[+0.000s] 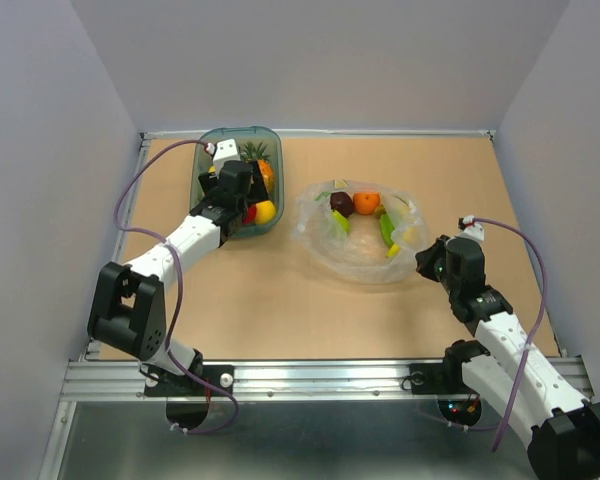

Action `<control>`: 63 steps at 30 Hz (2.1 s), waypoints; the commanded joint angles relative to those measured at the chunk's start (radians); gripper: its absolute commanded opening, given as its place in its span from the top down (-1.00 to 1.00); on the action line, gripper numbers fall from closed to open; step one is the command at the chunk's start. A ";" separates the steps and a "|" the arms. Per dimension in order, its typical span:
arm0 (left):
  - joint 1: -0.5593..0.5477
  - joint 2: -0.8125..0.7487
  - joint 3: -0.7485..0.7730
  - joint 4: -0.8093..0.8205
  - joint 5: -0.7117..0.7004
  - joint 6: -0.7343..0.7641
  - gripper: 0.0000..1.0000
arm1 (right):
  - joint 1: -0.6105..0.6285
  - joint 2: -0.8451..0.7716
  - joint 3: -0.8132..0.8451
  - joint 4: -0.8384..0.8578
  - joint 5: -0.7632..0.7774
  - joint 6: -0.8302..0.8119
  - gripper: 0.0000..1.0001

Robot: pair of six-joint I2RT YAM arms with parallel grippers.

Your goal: Untie the knot of the plastic bag and take out the fruit

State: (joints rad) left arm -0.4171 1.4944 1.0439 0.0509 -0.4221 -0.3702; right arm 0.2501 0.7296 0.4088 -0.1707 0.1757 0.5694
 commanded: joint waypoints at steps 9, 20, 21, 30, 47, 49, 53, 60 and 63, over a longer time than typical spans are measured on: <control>-0.120 -0.120 0.024 -0.003 -0.069 0.066 -0.97 | 0.009 -0.012 -0.018 0.042 0.007 0.000 0.99; -0.531 -0.086 0.189 -0.002 -0.273 0.171 -0.96 | 0.009 -0.012 -0.018 0.042 0.007 -0.002 0.99; -0.582 -0.065 0.211 0.004 -0.283 0.184 -0.95 | 0.008 -0.012 -0.018 0.042 0.008 0.000 0.99; -0.697 0.167 0.364 0.029 -0.261 0.205 -0.61 | 0.011 -0.013 -0.018 0.042 0.008 0.000 0.99; -0.566 0.466 0.519 0.063 -0.213 0.205 -0.60 | 0.021 -0.021 -0.022 0.042 0.019 0.003 0.99; -0.548 0.478 0.513 0.063 -0.210 0.202 -0.61 | 0.023 -0.019 -0.022 0.042 0.019 0.004 0.99; -0.523 0.491 0.492 0.066 -0.202 0.189 -0.62 | 0.025 -0.015 -0.024 0.043 0.019 0.006 0.99; -0.489 0.498 0.426 0.073 -0.149 0.146 -0.61 | 0.023 -0.012 -0.024 0.045 0.021 0.006 0.99; -0.482 0.498 0.389 0.073 -0.127 0.117 -0.61 | 0.025 -0.010 -0.025 0.046 0.021 0.006 0.99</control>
State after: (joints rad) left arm -0.9070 2.0022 1.4788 0.0971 -0.5774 -0.2062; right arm 0.2634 0.7242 0.4088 -0.1707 0.1795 0.5728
